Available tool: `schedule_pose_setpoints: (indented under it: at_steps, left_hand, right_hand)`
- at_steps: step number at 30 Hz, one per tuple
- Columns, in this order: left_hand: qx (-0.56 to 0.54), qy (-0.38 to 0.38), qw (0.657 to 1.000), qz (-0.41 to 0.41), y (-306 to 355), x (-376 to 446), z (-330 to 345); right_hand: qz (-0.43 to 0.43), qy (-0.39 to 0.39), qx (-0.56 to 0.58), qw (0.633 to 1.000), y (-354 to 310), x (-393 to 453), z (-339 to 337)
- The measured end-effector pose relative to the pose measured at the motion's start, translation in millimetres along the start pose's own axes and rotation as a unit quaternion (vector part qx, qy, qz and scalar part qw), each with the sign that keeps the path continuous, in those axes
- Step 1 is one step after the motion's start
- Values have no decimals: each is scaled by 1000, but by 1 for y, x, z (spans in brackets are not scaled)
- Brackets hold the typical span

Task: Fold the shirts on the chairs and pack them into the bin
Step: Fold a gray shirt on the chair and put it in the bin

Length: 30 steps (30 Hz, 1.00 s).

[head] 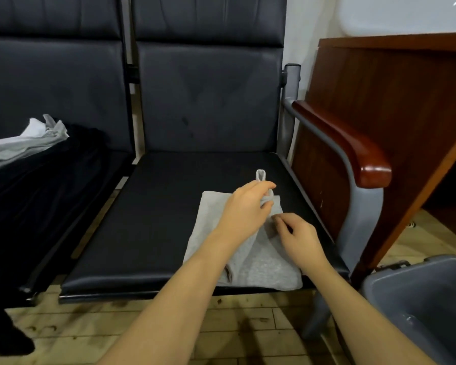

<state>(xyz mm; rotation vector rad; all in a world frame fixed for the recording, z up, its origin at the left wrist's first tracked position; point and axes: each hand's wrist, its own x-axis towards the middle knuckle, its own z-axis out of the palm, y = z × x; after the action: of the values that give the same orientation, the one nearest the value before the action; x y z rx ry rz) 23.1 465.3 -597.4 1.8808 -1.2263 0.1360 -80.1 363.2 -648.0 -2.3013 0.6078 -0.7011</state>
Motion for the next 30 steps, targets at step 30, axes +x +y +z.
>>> schedule_pose_setpoints:
  at_steps: [30]
  left_hand:
    - [27, -36, 988, -150, -109, 9, -33]
  right_hand:
    - [-12, -7, -220, 975, 9, 73, 21]
